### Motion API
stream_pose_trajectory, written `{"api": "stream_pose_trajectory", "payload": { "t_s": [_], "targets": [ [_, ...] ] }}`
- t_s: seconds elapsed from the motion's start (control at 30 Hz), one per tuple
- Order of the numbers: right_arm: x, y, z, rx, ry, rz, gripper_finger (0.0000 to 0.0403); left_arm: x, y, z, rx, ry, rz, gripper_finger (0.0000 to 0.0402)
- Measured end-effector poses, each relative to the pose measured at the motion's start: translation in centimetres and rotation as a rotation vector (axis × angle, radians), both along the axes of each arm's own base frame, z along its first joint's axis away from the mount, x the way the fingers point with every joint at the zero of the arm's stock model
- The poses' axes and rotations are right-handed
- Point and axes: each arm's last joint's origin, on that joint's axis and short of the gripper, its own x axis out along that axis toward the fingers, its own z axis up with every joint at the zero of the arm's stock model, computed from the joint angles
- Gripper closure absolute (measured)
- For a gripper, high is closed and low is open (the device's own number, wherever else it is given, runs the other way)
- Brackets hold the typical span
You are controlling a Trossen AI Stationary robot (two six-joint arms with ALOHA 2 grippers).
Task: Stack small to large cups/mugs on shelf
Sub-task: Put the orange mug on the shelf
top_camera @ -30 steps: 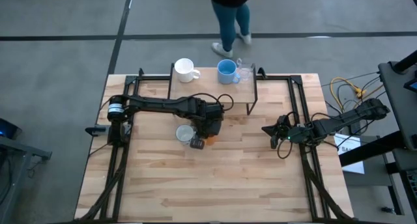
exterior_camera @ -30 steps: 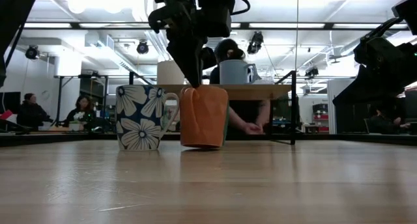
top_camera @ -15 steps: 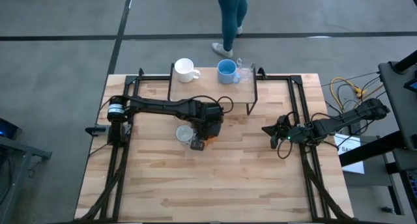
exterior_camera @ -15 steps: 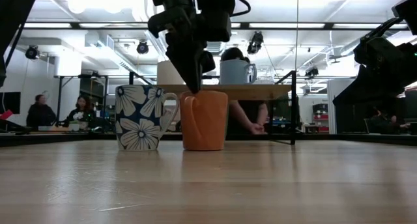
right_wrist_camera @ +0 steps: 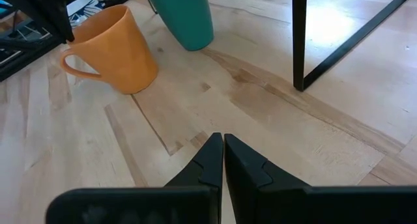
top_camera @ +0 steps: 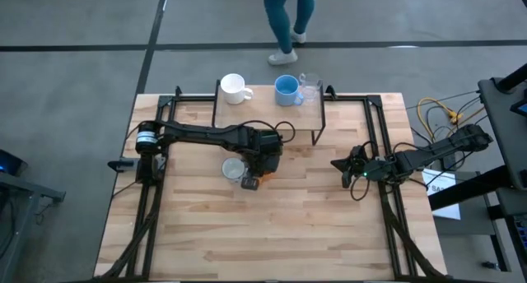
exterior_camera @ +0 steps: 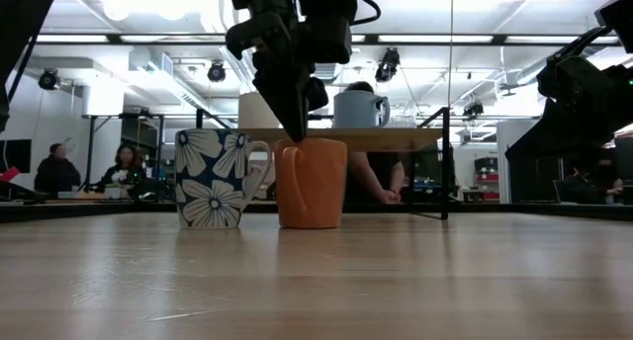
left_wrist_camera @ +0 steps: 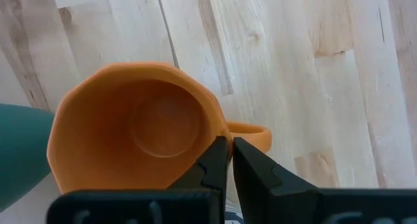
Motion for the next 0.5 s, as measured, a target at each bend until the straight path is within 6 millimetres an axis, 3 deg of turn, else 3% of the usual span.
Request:
{"api": "stream_pose_trajectory", "payload": {
  "t_s": [0.3,0.5],
  "targets": [
    [0.0,0.0,0.0,0.0,0.0,0.0,0.0394,0.0,0.02,-0.01,0.001,0.0,0.003,0.0339],
    [0.0,0.0,0.0,-0.001,0.0,0.0,0.0394,-0.01,0.06,-0.03,0.014,0.002,0.008,0.0332]
  ]
}}
